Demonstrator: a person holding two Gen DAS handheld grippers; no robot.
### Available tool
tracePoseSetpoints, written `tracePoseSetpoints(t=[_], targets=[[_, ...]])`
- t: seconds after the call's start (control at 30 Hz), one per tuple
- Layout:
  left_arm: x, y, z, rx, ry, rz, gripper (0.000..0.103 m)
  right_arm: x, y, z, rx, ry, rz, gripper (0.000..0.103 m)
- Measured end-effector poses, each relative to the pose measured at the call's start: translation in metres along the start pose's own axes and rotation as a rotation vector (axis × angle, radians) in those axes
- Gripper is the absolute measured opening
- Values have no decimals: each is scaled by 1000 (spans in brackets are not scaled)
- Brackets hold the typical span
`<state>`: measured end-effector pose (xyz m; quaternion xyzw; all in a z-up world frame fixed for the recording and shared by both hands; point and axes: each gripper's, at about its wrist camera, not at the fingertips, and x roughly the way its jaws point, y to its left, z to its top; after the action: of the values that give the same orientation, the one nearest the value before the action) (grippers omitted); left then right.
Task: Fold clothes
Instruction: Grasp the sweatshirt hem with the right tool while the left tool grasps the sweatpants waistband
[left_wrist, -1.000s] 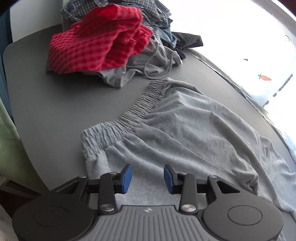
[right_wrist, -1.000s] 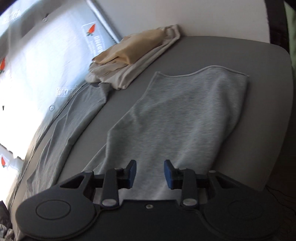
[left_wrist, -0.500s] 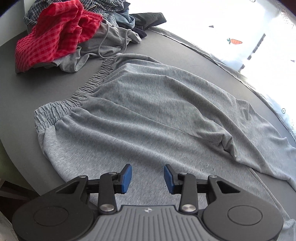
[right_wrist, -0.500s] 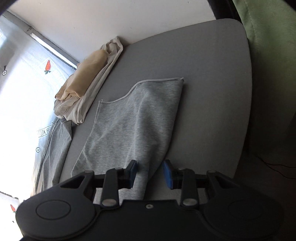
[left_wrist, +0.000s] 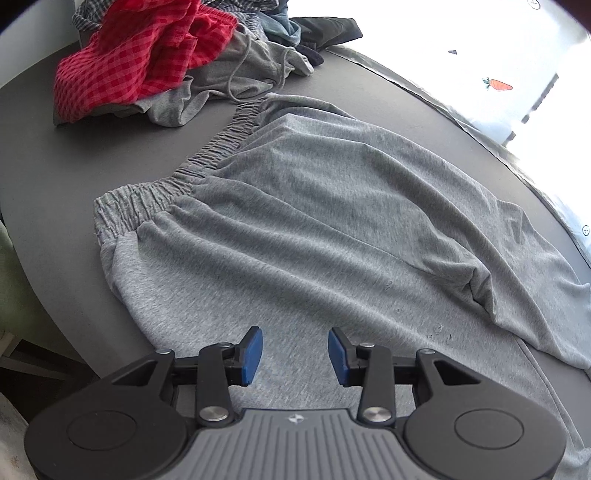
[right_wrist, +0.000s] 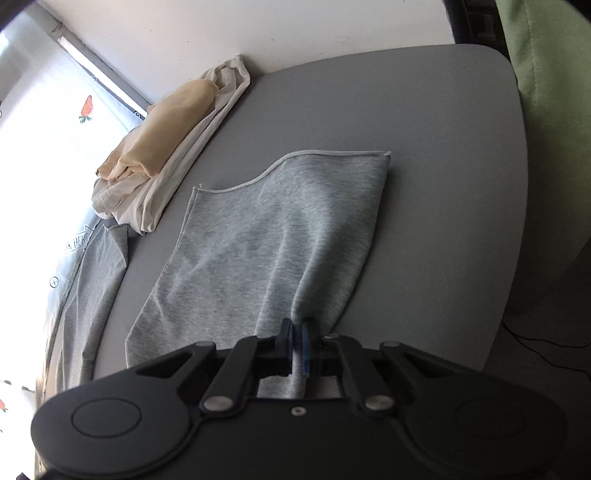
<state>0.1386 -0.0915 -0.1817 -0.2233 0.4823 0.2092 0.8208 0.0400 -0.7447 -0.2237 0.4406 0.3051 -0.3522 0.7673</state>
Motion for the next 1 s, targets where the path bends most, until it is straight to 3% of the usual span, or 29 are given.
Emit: tracePoseSetpoints(t=[0.27,0.4,0.57,0.8,0.93,0.97,1.0], targets=[[11,42,21,-91,17,58,42,2,21,-2,-95,-6,-110,4],[18,67,29,-142,32,87,50,3,33,-7,-151,-23,-168,4],[32,96,32,-201,64,114,50,4,39,-12,-150,-54,-198,4],[47,104,32,-232,89,123,70,4,49,-21,-192,-101,-242,7],[50,96,33,-196,89,162,68,4,51,-23,-200,-115,-252,8],[50,97,33,-197,84,173,64,3,51,-23,-201,-117,-251,8],[49,97,33,-199,80,186,54,3,50,-24,-199,-119,-249,8]])
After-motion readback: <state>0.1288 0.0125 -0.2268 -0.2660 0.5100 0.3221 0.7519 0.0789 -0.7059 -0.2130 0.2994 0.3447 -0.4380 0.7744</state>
